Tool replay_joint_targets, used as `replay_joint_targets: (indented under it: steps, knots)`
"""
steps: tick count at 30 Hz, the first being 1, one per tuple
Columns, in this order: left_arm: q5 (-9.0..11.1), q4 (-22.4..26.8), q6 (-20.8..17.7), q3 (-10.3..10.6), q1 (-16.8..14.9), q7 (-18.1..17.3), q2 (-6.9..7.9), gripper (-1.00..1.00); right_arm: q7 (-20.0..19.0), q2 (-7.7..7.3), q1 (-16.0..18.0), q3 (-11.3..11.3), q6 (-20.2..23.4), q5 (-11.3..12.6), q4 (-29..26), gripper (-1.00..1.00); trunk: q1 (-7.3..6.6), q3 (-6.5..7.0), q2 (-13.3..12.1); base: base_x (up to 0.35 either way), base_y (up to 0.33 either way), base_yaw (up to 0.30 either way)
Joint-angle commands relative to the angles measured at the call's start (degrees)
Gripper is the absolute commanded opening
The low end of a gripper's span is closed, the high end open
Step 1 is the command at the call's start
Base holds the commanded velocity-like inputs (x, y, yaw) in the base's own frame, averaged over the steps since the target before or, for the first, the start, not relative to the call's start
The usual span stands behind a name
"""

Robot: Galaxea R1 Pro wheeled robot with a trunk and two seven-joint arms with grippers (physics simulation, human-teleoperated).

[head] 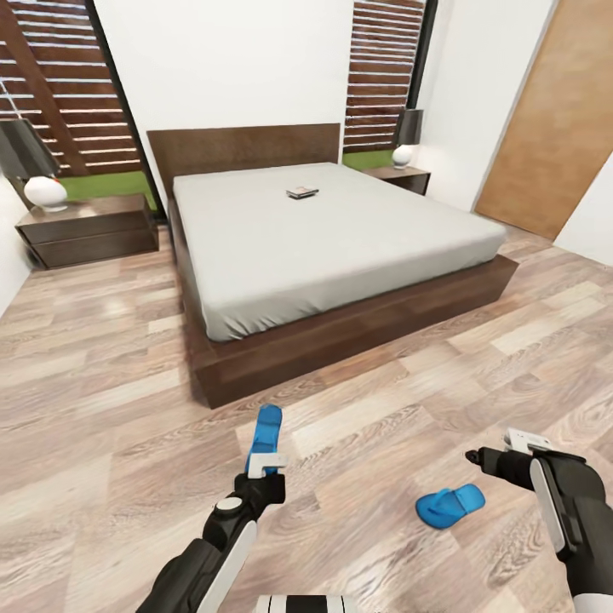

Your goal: In the bedroom, move the book from the bed onto either nightstand, and place the two sandals side by side next to the bed.

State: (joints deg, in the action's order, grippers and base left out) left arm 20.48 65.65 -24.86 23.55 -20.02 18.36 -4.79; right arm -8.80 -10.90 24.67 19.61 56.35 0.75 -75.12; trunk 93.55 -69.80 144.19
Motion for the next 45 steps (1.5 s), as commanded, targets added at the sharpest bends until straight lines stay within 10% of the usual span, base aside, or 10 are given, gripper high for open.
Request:
replay_joint_targets:
  steps: [1,13,20,34,45]
  knots:
    - [0.54,-0.98,0.48,0.11,-0.14,0.74,-0.16,-1.00,-0.16,0.00,0.03,0.04,0.25,0.01,-0.36,1.00,-0.01,-0.05,0.02,0.000,0.000,-0.266]
    - [5.64,-3.16,-3.42,0.22,-1.10,1.97,-0.73,-1.00,-0.28,0.00,-0.05,-0.13,0.25,0.03,-0.87,1.00,-0.01,-0.05,0.02,0.000,0.000,-0.266]
    - [2.20,-4.17,-4.33,4.83,-1.20,5.82,-0.98,-1.00,-0.38,0.02,-0.20,-0.10,0.25,0.04,-1.51,1.00,-0.01,-0.05,0.02,0.000,0.000,-0.266]
    - [1.12,-7.29,-3.83,1.08,-1.49,-1.48,-0.63,-1.00,-0.34,0.24,-0.47,-0.45,0.21,0.09,-1.19,1.00,-0.01,-0.05,0.02,0.014,0.028,-0.266]
    - [0.28,-7.20,-8.36,1.11,-1.92,-2.56,-0.65,-1.00,0.00,5.14,-0.50,-0.48,-0.70,-0.72,-0.80,1.00,-0.01,-0.05,0.02,0.190,0.260,-0.266]
